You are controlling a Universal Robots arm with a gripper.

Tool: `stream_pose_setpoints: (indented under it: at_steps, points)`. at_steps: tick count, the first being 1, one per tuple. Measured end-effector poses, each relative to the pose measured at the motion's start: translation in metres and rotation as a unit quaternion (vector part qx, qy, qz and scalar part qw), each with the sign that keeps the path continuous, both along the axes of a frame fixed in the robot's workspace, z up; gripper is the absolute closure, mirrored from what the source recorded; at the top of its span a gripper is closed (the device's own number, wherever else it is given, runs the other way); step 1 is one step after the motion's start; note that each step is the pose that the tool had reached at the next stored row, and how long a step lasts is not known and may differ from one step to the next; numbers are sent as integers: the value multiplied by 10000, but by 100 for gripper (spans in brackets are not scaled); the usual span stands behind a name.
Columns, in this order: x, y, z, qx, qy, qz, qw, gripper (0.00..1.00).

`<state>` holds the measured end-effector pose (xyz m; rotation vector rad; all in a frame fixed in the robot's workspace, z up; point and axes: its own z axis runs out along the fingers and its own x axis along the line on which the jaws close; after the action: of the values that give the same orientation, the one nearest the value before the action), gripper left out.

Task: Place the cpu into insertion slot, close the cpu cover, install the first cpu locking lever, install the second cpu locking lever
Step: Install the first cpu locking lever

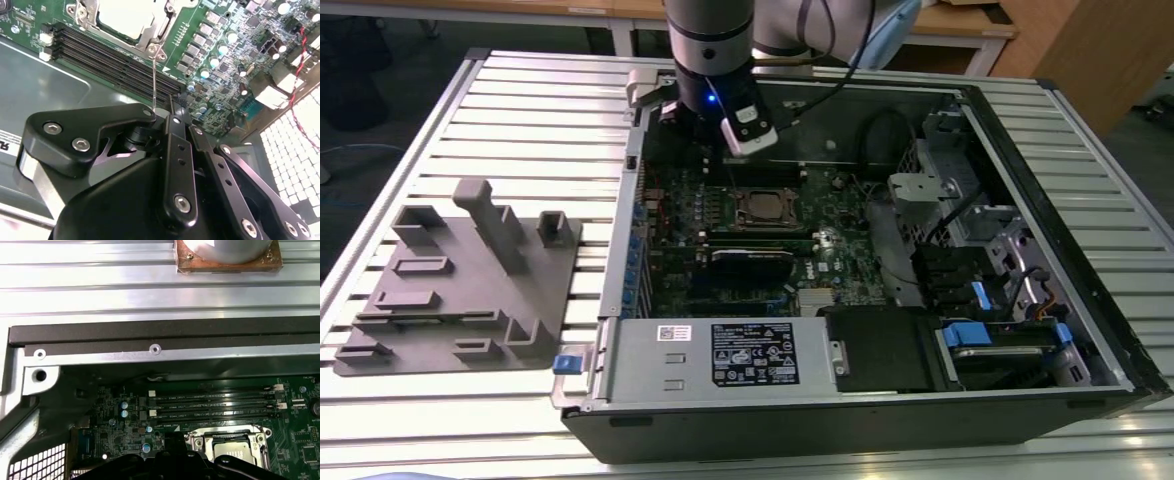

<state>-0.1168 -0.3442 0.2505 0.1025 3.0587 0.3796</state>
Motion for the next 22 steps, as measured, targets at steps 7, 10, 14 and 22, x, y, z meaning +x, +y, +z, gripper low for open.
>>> stream_pose_setpoints:
  at_steps: [7, 10, 14, 22]
  points:
    - [111, 0, 0, 0, 0, 0, 10000, 89]
    - [161, 0, 0, -1, 0, 0, 10000, 89]
    - [223, 0, 0, 0, 0, 0, 10000, 89]
    - [306, 0, 0, 0, 0, 0, 10000, 89]
